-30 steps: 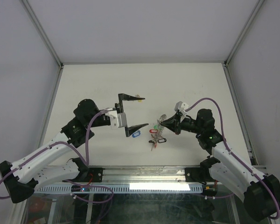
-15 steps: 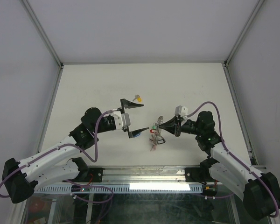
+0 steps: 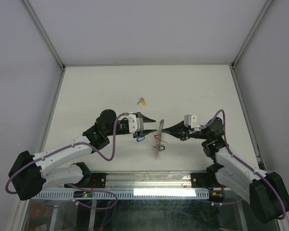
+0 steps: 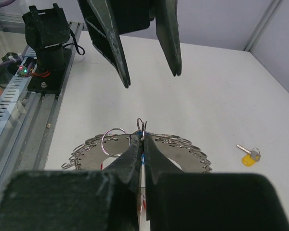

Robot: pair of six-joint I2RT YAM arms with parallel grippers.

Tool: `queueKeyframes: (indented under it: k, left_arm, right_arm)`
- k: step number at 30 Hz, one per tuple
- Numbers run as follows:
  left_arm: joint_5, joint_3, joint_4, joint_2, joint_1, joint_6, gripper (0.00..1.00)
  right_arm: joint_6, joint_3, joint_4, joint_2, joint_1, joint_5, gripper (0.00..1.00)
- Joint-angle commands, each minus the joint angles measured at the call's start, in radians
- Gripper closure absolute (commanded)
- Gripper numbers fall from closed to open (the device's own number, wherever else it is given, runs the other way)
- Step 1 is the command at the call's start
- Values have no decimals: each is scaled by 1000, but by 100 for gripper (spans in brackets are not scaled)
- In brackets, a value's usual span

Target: Put the keys on the keyring

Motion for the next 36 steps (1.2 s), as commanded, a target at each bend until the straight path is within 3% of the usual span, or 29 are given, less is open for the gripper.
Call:
queueKeyframes:
  k: [1, 5, 9, 15, 25, 36]
  left_arm:
    - [46, -12, 96, 11, -6, 5, 58]
    - [38, -25, 135, 19, -6, 3, 44]
    - [43, -20, 153, 35, -6, -3, 42]
    - [59, -15, 178, 68, -6, -18, 56]
    - [83, -12, 217, 120, -6, -47, 58]
    - [105, -1, 219, 143, -6, -47, 78]
  right_arm:
    - [18, 27, 159, 1, -3, -16, 100]
    - [29, 46, 161, 17, -3, -3, 100]
    - [30, 57, 161, 31, -3, -3, 100]
    - [36, 59, 184, 39, -2, 0, 100]
    - [67, 62, 235, 49, 2, 8, 100]
    - [75, 68, 253, 57, 6, 4, 100]
